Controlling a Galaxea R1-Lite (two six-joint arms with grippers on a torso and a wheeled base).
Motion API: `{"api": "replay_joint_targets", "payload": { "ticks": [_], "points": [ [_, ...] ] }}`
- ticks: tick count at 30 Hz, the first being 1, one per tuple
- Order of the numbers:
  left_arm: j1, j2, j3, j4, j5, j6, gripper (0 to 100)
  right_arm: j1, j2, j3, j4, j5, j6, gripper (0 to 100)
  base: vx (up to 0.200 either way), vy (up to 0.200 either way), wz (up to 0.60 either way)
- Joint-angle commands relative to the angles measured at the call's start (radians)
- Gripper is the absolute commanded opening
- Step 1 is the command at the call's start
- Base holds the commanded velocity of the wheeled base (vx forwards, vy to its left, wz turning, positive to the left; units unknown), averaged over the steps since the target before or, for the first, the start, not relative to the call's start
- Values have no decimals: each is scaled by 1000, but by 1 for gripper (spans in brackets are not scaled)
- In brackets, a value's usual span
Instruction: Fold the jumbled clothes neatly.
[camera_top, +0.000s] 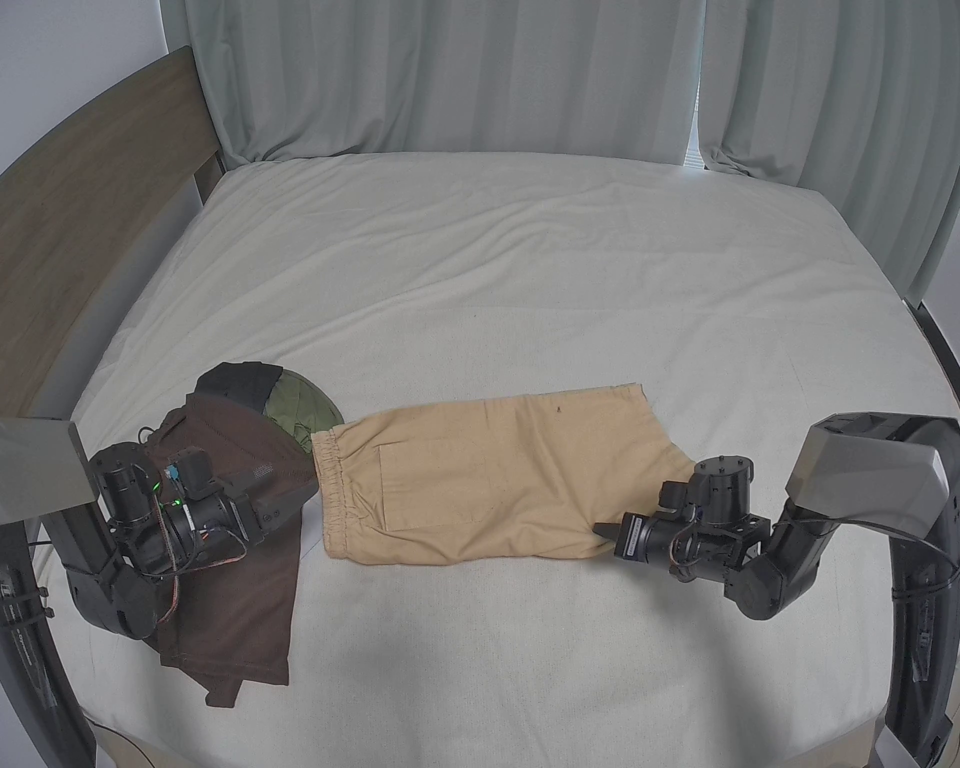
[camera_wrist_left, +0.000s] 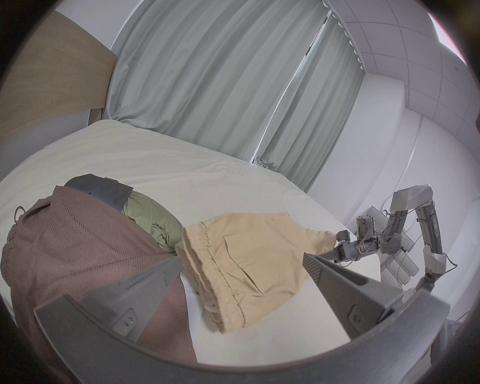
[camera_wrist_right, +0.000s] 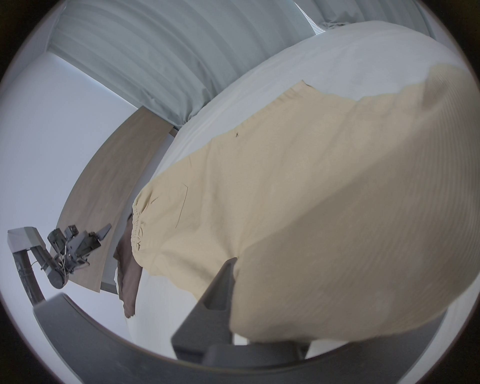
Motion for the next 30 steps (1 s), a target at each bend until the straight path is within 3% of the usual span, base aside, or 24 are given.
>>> {"api": "replay_joint_targets", "payload": {
  "ticks": [1, 12, 22, 23, 30],
  "points": [
    [2, 3, -10, -1, -1, -6, 100, -12, -71, 127, -10, 1, -28, 0, 0, 0, 0],
    [2, 8, -15, -1, -1, -23, 100, -38, -79, 351, -135, 1, -73, 0, 0, 0, 0],
    [0, 29, -16, -1, -5, -17, 100, -40, -52, 370, -197, 1, -71, 0, 0, 0, 0],
    [0, 29, -19, -1, -5, -19, 100, -41, -45, 371, -204, 1, -73, 100, 0, 0, 0],
    [17, 55, -72, -1, -5, -39, 100, -37, -55, 419, -223, 2, -71, 100, 0, 0, 0]
  ]
}}
